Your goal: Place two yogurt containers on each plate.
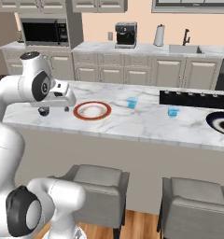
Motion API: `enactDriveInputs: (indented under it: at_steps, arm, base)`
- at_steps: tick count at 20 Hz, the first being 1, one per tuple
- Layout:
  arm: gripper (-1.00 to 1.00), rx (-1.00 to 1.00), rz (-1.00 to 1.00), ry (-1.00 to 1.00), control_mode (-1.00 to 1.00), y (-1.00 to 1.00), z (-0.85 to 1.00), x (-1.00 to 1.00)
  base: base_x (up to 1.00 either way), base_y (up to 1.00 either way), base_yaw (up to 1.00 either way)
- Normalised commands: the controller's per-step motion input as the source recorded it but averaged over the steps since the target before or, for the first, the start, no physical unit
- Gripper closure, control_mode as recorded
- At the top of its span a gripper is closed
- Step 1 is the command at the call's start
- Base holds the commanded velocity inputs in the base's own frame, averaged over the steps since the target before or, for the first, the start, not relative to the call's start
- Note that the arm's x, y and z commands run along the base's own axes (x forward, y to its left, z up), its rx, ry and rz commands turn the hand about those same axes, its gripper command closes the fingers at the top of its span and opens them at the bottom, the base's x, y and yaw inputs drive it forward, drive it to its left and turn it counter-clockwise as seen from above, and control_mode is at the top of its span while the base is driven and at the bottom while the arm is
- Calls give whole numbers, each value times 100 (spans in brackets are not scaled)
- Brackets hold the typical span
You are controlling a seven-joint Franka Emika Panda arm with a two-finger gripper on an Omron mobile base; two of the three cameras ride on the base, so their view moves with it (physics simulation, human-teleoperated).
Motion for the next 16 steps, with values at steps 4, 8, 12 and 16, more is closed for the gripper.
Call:
enactDriveInputs:
  at_steps: [4,8,12,16]
  arm:
    - [-100,-10,-2,11,-100,97,-15,41]
    - [-100,0,0,23,-100,85,-11,57]
    - [-100,0,0,13,-100,70,-7,30]
    - [-100,0,-1,8,-100,52,-14,26]
  base:
    - [0,0,0]
    - [0,0,0]
    - [0,0,0]
    - [0,0,0]
